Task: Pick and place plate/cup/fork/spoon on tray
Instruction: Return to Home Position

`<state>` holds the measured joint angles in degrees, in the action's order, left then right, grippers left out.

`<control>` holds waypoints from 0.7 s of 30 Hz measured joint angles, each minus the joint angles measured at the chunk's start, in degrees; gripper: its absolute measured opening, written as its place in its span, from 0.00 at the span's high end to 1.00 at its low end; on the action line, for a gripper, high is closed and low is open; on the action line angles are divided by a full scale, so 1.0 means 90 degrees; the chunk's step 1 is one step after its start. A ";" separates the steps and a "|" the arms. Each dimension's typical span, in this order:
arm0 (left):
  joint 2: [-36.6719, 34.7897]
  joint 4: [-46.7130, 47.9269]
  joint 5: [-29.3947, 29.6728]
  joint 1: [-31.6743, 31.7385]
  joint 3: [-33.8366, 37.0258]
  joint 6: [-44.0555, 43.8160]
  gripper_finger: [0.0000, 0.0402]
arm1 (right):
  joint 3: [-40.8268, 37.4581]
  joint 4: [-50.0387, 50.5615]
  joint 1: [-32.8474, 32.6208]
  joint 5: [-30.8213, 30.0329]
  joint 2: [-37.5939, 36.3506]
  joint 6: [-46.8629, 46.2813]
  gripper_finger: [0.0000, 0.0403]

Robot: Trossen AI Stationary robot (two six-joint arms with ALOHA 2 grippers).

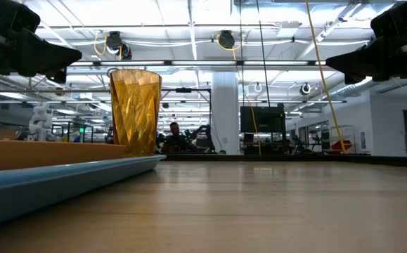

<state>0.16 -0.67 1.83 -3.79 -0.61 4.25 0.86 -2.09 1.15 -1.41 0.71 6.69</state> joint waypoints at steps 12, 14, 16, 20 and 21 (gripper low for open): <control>-0.0001 0.0000 0.0000 0.0001 -0.0002 0.0000 0.93 | -0.0001 0.0000 0.0001 0.0001 -0.0001 0.0000 1.00; -0.0002 0.0000 0.0000 0.0002 0.0000 0.0000 0.94 | 0.0000 0.0000 0.0002 0.0000 0.0000 -0.0001 1.00; 0.0000 0.0000 0.0000 0.0000 -0.0002 -0.0001 0.95 | -0.0001 0.0000 0.0000 0.0001 -0.0001 0.0001 1.00; 0.0000 0.0000 0.0000 0.0000 -0.0001 -0.0002 0.97 | -0.0002 0.0000 0.0000 0.0000 0.0000 0.0001 1.00; 0.0000 0.0000 0.0000 0.0000 0.0001 -0.0002 0.97 | 0.0000 0.0000 0.0000 0.0002 0.0000 -0.0001 1.00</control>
<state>0.16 -0.67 1.83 -3.79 -0.60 4.23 0.86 -2.09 1.15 -1.39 0.71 6.68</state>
